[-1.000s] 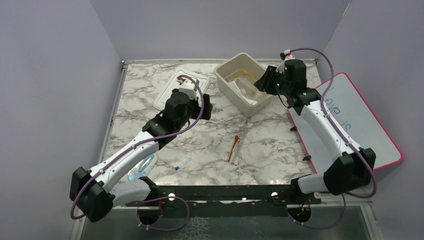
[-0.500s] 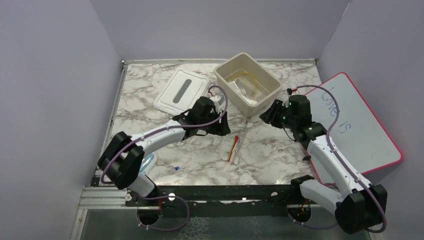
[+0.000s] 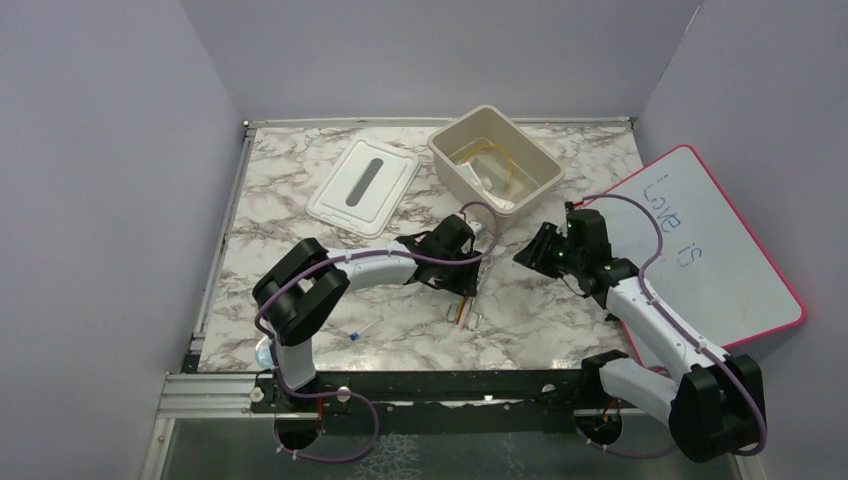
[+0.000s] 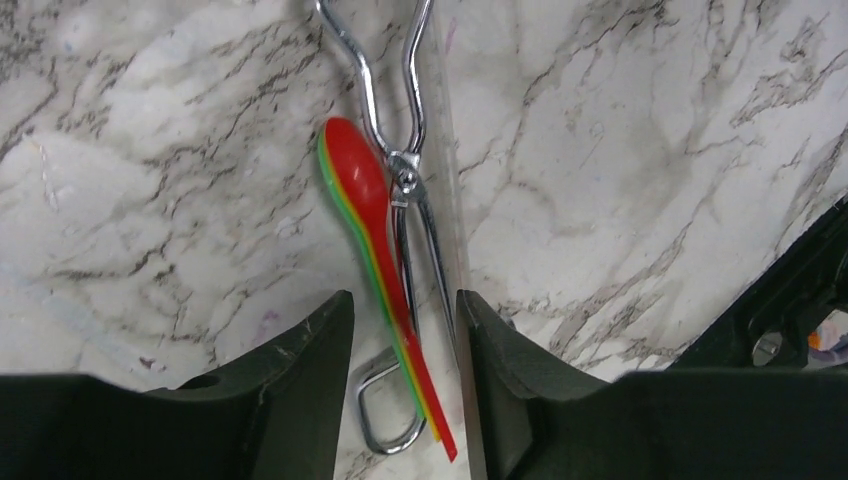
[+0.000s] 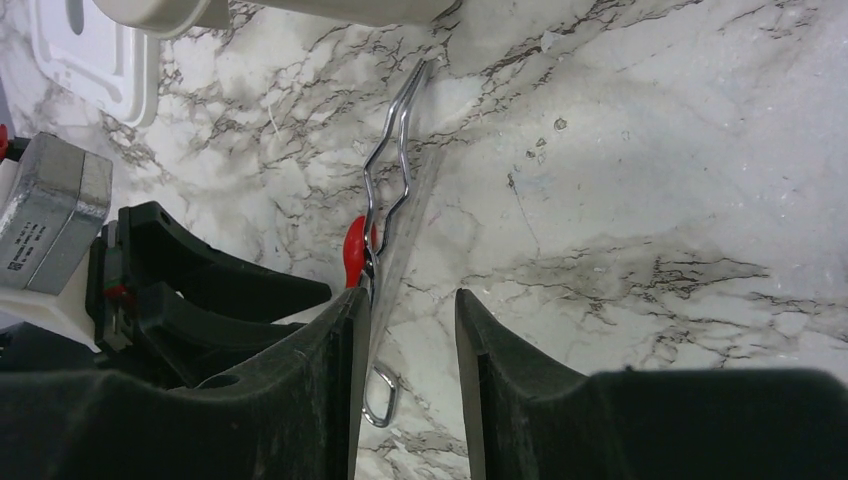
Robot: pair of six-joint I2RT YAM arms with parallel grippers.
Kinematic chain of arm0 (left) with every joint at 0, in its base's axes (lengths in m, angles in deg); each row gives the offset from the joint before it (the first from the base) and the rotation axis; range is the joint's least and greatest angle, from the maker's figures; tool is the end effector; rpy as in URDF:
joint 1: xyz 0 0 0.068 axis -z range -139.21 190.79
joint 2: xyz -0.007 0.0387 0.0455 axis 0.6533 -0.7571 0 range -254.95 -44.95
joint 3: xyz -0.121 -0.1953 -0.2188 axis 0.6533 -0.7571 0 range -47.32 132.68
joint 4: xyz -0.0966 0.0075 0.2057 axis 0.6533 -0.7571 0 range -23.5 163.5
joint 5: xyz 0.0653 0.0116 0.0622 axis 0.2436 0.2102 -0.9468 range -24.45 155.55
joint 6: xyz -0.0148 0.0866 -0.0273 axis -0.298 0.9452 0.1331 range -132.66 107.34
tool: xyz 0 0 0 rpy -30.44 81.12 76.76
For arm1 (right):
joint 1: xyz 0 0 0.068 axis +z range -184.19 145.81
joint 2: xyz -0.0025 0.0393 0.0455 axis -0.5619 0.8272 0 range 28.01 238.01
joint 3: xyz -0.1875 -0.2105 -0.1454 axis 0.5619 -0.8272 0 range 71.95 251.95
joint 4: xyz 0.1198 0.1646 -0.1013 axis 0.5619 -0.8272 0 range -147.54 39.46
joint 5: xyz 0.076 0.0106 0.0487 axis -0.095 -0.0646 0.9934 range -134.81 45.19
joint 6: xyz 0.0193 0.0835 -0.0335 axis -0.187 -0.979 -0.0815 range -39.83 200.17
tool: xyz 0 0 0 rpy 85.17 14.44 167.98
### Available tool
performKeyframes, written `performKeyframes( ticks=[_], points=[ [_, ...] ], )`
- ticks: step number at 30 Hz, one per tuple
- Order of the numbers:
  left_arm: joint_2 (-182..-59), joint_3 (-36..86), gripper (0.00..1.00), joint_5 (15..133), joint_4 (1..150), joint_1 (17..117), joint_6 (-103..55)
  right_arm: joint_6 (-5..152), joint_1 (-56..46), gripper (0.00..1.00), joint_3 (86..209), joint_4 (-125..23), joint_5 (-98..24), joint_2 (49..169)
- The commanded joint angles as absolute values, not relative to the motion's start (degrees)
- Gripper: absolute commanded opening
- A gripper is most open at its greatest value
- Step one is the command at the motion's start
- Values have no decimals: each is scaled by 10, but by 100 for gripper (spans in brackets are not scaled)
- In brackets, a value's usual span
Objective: Organize the chemistry lab equipment
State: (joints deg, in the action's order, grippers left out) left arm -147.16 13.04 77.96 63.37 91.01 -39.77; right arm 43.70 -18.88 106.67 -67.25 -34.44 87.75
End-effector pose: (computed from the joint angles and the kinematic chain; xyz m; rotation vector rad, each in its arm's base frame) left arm 0.2270 -0.3003 0.2002 0.6265 2.5697 -0.7931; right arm 0.1831 0.0656 0.2439 0.3415 2.3541 0.6590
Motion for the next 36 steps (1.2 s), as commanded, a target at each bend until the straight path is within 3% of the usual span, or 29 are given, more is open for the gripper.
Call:
performKeyframes(
  ticks=[1, 18, 36],
  points=[
    [-1510, 174, 42, 740, 601, 921, -364, 431, -191, 41, 1057, -646, -330, 880],
    [-1504, 170, 16, 681, 575, 922, -350, 438, -190, 40, 1044, -625, -318, 903],
    [-1450, 143, 18, 616, 553, 923, -337, 435, -191, 40, 1040, -617, -305, 911]
  ],
)
